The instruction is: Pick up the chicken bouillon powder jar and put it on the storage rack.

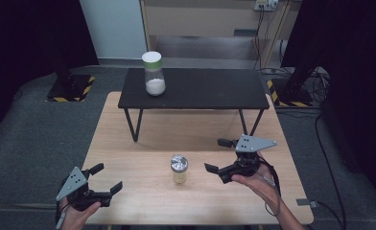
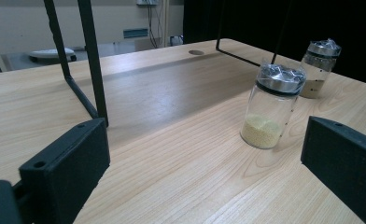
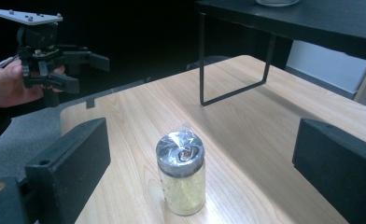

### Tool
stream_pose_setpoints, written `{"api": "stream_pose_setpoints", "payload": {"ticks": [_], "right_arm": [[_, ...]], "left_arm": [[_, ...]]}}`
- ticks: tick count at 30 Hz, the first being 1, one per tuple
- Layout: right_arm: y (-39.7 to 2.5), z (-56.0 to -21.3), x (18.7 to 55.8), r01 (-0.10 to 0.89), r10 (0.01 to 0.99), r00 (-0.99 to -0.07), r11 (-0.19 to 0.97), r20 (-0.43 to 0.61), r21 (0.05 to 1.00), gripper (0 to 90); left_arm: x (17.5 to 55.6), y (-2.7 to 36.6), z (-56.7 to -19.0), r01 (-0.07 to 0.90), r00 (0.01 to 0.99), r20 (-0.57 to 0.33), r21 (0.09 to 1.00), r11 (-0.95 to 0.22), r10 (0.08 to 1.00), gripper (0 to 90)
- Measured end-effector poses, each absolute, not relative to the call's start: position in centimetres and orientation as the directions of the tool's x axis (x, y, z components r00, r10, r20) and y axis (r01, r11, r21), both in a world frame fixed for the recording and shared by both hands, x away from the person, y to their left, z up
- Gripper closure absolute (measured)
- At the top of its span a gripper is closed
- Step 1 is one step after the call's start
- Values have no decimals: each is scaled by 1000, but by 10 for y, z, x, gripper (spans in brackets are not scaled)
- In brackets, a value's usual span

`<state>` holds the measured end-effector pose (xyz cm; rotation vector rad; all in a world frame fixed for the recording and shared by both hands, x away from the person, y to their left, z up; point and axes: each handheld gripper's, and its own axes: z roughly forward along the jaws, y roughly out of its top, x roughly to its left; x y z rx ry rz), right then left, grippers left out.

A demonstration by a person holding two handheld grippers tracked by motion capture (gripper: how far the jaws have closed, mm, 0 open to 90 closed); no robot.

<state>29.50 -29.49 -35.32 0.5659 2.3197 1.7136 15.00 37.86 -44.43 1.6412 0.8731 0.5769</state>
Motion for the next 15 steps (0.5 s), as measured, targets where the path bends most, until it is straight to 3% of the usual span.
{"api": "stream_pose_setpoints", "payload": {"ticks": [15], "right_arm": [[-265,-363,311,196,379,-922,290,75,937,48]], "left_arm": [[151,379,-444,244,609,-77,965,-94,790,4]]}}
